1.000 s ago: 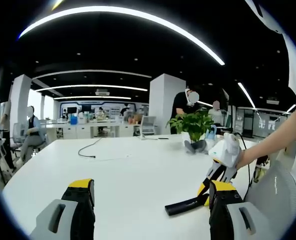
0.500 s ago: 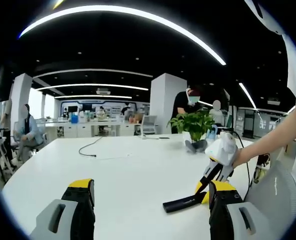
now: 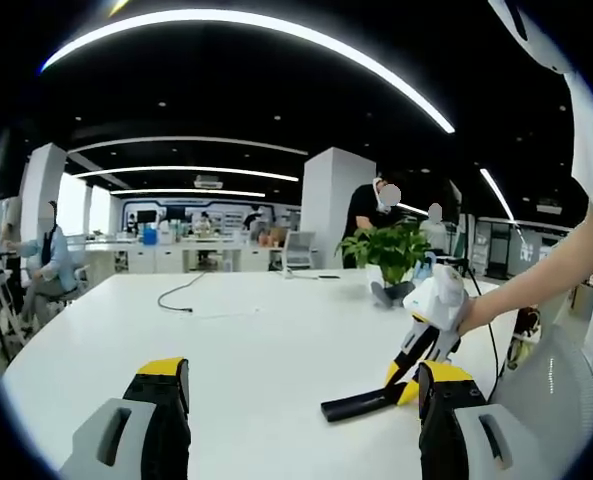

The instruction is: Press the specified remote control buttons in sequence, fully releasing each button before pressing the next.

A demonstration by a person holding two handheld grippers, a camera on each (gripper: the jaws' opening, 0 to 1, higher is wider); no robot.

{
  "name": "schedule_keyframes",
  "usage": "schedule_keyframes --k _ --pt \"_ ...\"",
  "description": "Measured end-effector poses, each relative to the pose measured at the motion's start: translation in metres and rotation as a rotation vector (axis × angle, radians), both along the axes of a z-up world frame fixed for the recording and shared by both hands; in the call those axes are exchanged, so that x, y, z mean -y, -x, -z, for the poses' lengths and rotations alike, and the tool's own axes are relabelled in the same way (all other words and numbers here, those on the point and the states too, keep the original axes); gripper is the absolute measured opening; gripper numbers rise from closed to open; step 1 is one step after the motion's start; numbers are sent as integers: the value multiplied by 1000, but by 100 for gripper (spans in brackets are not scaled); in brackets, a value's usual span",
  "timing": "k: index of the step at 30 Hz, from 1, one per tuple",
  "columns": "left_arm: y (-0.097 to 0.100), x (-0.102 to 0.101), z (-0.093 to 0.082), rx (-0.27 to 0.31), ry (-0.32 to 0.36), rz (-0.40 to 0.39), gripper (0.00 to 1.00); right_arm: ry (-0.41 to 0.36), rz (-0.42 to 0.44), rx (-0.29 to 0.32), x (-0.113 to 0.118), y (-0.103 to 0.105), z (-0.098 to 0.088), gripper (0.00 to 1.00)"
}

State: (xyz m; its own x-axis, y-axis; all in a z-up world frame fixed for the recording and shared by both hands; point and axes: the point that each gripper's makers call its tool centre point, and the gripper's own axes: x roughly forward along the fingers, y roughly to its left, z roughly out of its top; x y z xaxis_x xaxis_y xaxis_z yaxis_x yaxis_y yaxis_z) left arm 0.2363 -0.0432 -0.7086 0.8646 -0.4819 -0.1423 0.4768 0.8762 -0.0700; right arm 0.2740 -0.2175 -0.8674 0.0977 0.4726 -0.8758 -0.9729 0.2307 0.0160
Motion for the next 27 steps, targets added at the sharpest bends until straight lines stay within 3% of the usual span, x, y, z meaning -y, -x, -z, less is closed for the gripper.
schedule_keyframes --k 27 --pt "-1 6 2 -9 -23 22 99 27 -32 -6 0 -27 1 21"
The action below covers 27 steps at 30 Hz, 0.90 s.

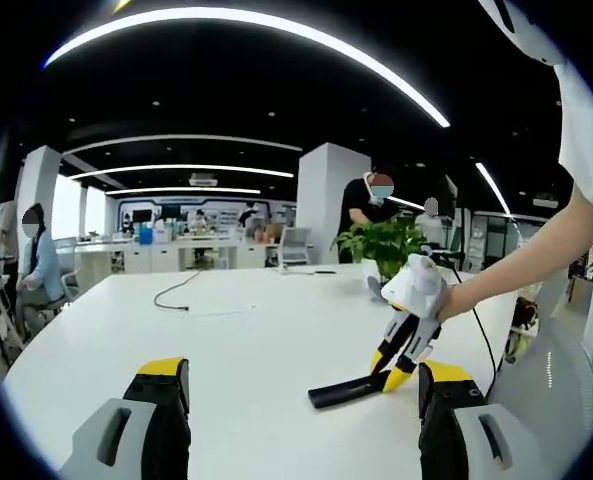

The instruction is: Press the specified remote control buttons in sequence, fully releasing each button before pressing the next.

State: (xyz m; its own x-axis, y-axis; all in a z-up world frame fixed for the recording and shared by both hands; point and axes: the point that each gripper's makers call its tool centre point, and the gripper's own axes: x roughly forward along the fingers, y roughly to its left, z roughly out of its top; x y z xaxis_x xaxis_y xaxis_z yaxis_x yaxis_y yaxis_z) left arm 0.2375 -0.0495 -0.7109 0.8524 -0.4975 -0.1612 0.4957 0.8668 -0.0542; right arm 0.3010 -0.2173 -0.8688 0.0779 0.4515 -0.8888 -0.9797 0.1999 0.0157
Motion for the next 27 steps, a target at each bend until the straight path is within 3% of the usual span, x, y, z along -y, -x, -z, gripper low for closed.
schedule_keyframes --k 27 --pt "0 -2 1 -7 3 -7 99 45 -70 4 1 -32 0 21"
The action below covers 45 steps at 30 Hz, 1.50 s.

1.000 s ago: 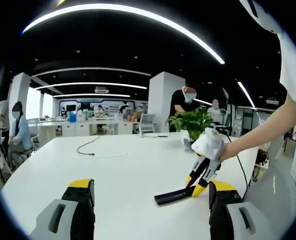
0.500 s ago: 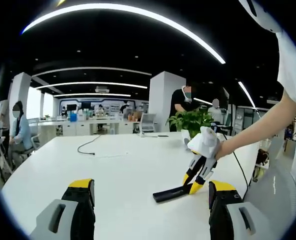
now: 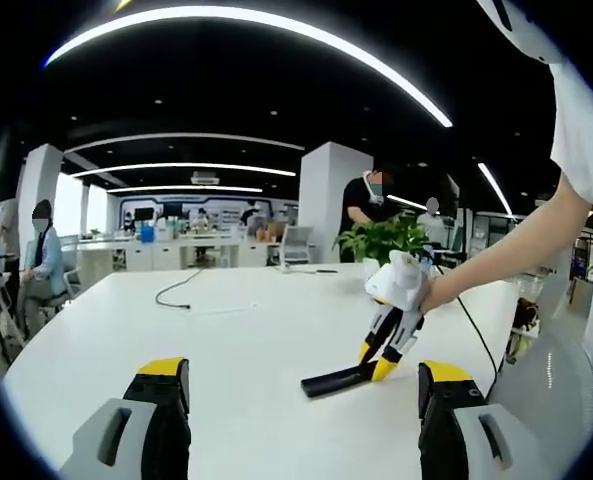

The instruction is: Press the specified remote control buttons in sequence, fully releasing each button before pressing the next.

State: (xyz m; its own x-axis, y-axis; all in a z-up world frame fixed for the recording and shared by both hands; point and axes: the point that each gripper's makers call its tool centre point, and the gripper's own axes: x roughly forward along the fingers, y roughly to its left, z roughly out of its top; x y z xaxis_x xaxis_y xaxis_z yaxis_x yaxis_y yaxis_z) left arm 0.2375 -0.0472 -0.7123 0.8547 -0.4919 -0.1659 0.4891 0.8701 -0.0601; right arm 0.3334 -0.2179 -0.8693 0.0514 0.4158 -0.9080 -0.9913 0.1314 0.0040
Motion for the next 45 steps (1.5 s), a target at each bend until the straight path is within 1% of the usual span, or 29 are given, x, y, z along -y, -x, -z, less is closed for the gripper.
schedule_keyframes --k 9,13,31,36,43,45 --pt "0 1 3 -6 -6 7 99 7 -7 0 0 -11 0 21" --pt "0 1 4 -6 -6 7 99 12 -24 1 1 -14 1 21" --pt "2 6 8 -26 -18 36 99 15 -33 -3 1 -30 0 21" --pt "2 6 8 -29 -17 32 99 19 -41 -3 1 -33 0 21" --pt "1 5 9 -28 -18 27 99 10 -37 1 1 -33 0 22" --pt "1 4 8 -24 -18 25 99 -19 -5 -17 1 -33 -1 22"
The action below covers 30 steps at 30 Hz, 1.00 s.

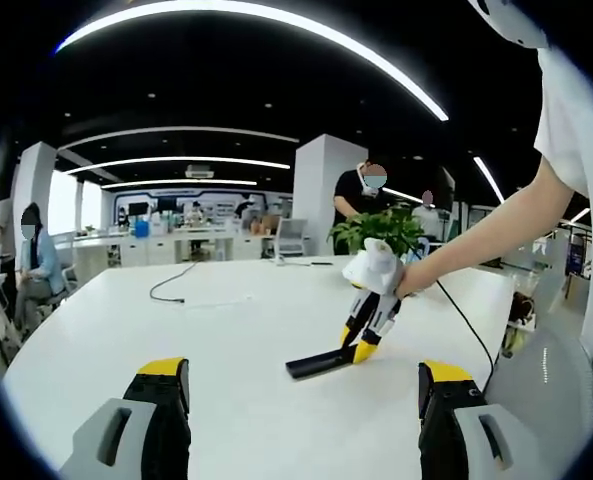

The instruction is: Press the specified remote control buttons in sequence, fully releasing each button before pressing the next.

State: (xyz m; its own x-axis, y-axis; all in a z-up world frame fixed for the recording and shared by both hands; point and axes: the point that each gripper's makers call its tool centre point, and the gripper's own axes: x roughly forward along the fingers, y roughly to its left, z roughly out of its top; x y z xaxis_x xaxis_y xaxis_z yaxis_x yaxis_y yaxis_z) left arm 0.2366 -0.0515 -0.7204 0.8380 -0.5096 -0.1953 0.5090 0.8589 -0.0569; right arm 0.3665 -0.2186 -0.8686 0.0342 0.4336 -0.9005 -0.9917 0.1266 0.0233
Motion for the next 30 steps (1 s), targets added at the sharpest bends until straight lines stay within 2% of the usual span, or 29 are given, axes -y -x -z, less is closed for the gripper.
schedule_keyframes --k 4,6,9,13,16,22,28,30 --pt "0 -2 0 0 -2 -9 99 -89 109 -55 -4 2 -3 27" --pt "-1 -3 0 2 -2 -15 99 -131 160 -57 -6 1 -4 32" --pt "-1 -4 1 0 -3 -20 99 -148 230 -53 -4 1 -4 34" --pt "-1 -4 2 0 -9 -19 99 -178 255 -46 -5 4 -4 46" --pt "-1 -4 2 2 -14 -19 99 -205 284 -20 -5 4 -7 51" --pt "-1 -5 2 2 -18 -26 98 -298 425 61 -2 -6 -21 65" --pt "0 -3 2 1 -28 -15 98 -472 593 116 4 -12 -52 77" --pt "0 -2 2 3 -31 -11 98 -503 615 144 6 -12 -61 81"
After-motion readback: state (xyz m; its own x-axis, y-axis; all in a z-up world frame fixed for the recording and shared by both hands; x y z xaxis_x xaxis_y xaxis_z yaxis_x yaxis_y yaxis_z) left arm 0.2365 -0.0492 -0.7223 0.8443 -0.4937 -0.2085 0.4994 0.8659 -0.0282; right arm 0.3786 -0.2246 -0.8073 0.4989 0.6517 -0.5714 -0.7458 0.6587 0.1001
